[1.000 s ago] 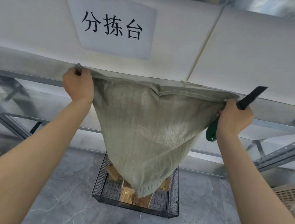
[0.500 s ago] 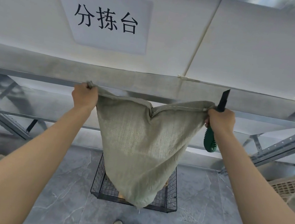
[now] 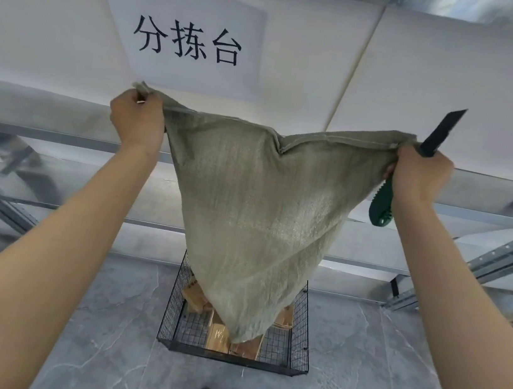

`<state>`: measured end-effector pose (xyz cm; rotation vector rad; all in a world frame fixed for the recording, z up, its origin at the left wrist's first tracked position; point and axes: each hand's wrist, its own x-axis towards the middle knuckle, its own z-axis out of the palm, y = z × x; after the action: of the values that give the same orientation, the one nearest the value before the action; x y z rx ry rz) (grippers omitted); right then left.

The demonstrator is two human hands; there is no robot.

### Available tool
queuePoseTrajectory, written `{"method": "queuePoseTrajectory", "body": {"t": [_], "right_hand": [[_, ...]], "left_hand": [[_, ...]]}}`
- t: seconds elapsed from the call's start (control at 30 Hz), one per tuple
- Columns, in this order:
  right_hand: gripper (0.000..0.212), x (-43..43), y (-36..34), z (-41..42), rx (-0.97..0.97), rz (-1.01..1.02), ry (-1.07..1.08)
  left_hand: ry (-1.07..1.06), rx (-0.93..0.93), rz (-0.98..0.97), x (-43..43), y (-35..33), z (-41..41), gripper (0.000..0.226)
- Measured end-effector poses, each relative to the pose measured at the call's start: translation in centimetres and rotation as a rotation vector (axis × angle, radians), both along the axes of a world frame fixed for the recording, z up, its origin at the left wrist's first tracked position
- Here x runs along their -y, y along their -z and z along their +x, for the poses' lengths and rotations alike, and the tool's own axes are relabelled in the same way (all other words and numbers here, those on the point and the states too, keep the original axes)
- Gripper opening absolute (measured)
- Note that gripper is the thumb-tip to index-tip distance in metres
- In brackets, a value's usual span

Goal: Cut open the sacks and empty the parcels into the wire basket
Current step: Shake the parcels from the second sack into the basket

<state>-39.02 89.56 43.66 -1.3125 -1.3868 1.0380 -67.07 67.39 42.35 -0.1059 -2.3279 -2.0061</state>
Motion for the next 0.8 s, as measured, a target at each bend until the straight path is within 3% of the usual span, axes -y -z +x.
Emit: {"method": "queuePoseTrajectory", "body": {"t": [0.1,0.2,0.3,0.43,0.53,0.8], "right_hand": [[0.020,0.1,1.2,-0.3,0.117,-0.083,-0.085],[0.017,0.4,3.1,0.0,0.248,-0.199,-0.184],[0.016,0.4,3.4,0.2,0.249,-0.186,-0.149],[0.017,0.5,2.5,0.0,0.223,-0.138,-0.137],[0.020,0.8,0.6,-0.3,0.143,-0.028,-0.080],[0.022,1.3,-3.1,-1.2,-0.074,0.158,-0.017]], "left_hand": [[0.019,0.021,-0.181,-0.3,1.3,0.7,0.038],[0.115,0.090,-0.307,0.2,3.5,1.1,0.027],[0.116,0.119,-0.280,0.6,3.9,1.1,0.018],[0.065,0.087,-0.229,1.0,2.8,0.8,0.028],[0.019,-0.015,-0.134,0.6,0.8,1.1,0.043],[-0.051,-0.232,0.042,-0.6,-3.3,2.3,0.043]]}}
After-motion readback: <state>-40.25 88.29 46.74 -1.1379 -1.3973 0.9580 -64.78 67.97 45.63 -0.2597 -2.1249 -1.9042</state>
